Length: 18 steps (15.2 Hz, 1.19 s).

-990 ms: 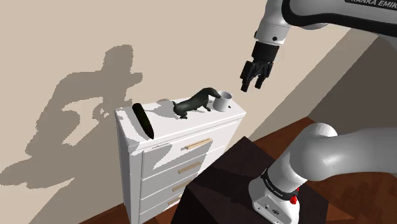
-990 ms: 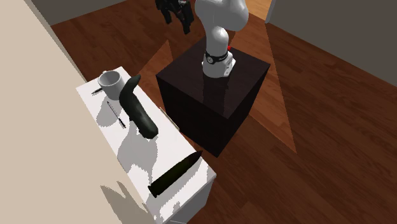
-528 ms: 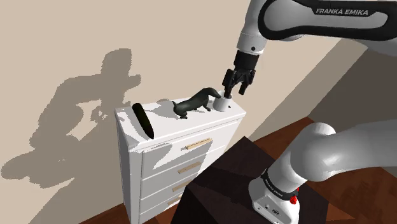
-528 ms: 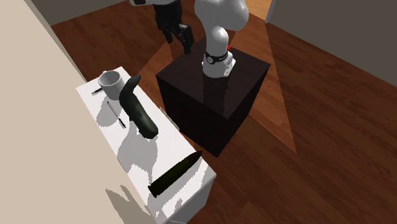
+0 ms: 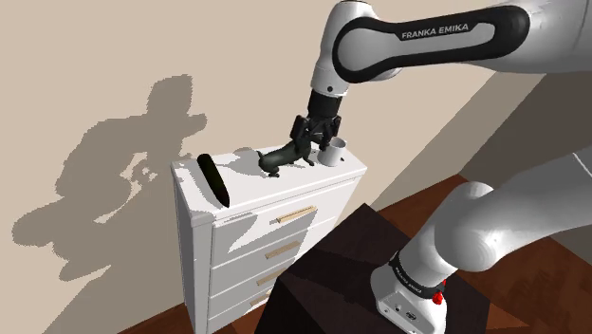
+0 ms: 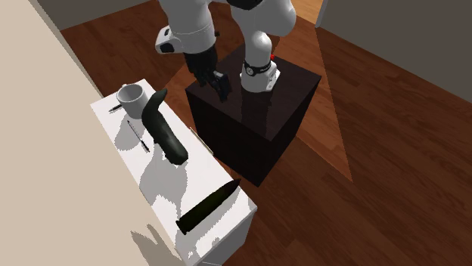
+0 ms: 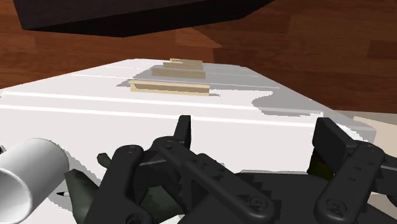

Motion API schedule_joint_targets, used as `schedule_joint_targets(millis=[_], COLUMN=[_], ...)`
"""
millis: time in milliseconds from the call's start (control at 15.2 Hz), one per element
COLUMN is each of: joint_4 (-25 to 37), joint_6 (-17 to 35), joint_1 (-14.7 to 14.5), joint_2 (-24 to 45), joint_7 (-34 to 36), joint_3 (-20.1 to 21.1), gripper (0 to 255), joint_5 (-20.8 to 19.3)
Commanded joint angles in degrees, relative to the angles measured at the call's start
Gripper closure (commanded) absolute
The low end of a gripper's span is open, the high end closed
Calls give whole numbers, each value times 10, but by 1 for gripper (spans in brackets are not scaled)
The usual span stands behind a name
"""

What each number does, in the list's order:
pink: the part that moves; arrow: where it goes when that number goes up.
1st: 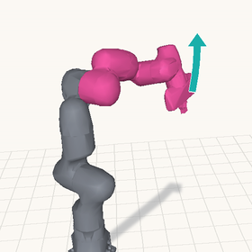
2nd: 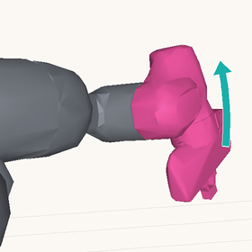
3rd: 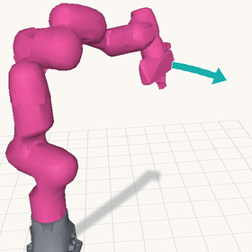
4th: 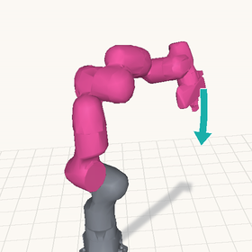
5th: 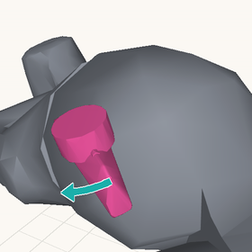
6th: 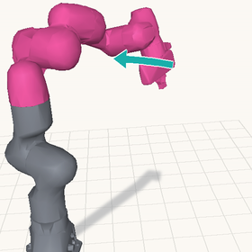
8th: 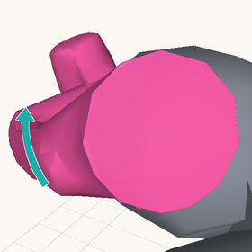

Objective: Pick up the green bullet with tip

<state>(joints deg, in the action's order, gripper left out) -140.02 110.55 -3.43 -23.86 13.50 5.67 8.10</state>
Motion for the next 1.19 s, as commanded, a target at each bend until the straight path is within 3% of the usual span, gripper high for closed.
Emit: schedule_joint_targets(millis=[0,594,1122], joint_4=[3,89,214], joint_6=[38,163,228], joint_1=[-6,-25,-50], joint_2=[35,223,396], joint_7=[11,60,110], joint_3=[11,47,59], gripper=[0,0,0], joint_5=[8,11,-15])
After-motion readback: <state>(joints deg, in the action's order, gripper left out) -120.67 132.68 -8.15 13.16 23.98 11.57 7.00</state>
